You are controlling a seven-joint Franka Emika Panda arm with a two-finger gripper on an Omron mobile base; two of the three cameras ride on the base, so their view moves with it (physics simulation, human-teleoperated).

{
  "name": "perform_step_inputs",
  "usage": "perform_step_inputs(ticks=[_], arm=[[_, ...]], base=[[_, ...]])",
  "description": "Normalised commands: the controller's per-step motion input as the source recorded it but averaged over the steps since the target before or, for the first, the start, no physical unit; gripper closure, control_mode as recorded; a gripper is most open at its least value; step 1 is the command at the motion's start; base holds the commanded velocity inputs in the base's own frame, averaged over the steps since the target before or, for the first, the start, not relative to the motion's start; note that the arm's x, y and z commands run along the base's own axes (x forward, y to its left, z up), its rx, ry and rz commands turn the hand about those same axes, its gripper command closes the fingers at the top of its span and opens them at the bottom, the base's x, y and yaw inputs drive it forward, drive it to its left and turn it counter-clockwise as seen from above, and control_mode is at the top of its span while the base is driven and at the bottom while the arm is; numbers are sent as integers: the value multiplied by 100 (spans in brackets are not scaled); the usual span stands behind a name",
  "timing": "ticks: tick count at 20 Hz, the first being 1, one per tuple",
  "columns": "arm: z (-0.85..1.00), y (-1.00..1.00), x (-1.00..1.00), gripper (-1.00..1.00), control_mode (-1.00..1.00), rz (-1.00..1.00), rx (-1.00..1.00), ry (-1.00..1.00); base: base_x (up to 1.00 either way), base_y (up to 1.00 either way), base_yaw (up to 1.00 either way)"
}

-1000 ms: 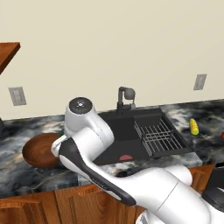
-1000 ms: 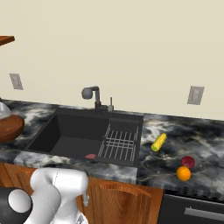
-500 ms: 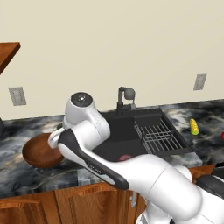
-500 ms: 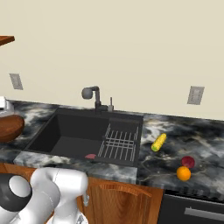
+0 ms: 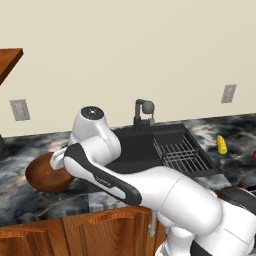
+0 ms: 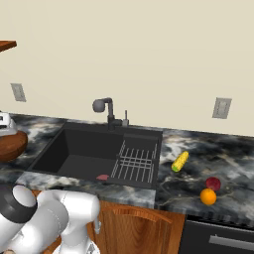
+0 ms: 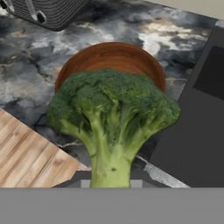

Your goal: There is a mixed pile of frozen fruits and vegetables on the counter. Locate all the frozen vegetables and place the items in a bowl on the counter. Take all the frozen fruits and defrost them in a running sink.

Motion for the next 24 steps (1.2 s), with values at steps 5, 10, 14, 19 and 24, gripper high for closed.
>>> perform_step_inputs(ticks=[5,10,14,19,24], arm=[[-3,7,1,100,-100,0,-12,14],[-32,0,13,100,-100,-1,-16,12],[-29,11,10,100,-100,0,-6,0],[-23,18,4,100,-100,0,0,1],[-21,20,6,-100,-100,0,0,2]], base=[[0,0,0],[0,0,0],[0,0,0],[0,0,0],[0,0,0]])
